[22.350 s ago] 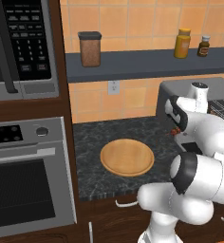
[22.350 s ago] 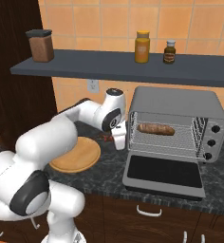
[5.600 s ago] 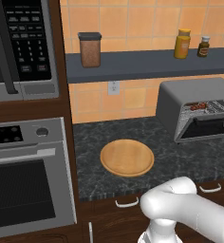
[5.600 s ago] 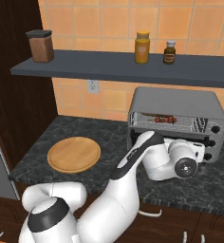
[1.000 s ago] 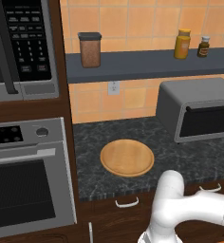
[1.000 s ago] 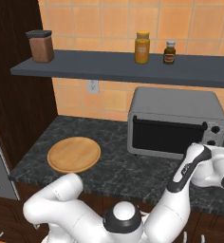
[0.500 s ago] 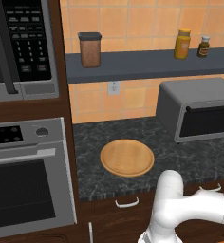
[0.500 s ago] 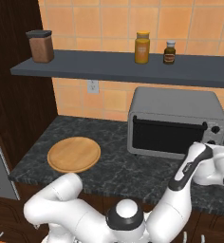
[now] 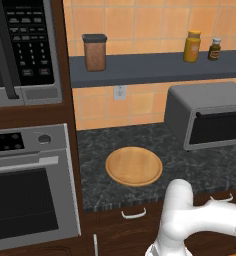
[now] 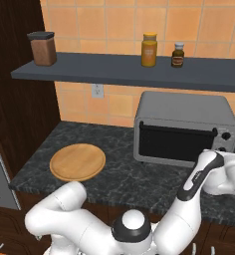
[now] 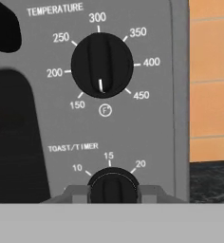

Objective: Pick up the kebab skewer and baguette bread, and place them inside the toaster oven. Close the toaster oven door and start by setting the timer.

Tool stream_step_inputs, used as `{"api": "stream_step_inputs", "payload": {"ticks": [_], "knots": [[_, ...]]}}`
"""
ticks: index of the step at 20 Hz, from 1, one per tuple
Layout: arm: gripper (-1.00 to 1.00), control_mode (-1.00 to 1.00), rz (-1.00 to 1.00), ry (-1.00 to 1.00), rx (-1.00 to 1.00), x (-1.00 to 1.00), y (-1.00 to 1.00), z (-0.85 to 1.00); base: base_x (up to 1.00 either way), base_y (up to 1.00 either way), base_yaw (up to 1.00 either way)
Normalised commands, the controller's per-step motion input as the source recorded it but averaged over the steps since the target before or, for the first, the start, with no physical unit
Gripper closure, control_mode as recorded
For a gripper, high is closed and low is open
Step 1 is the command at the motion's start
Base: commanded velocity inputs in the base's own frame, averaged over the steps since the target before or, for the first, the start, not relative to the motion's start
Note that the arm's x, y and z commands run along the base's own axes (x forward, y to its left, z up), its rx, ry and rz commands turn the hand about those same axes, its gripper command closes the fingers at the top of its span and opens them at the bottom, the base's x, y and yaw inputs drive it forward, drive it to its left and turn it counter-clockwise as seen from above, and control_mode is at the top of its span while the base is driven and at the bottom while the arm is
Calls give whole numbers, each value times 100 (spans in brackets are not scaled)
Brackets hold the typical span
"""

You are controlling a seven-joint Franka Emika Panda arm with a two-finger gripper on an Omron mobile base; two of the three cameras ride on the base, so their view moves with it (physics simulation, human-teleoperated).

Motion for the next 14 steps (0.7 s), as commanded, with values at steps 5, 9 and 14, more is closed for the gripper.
{"api": "stream_step_inputs", "payload": {"ticks": [5,9,14], "knots": [[100,-100,0,0,0,0,0,0,0,0,0],[100,-100,0,0,4,1,0,-1,0,0,0],[100,-100,0,-2,11,1,0,-7,0,0,0]]}}
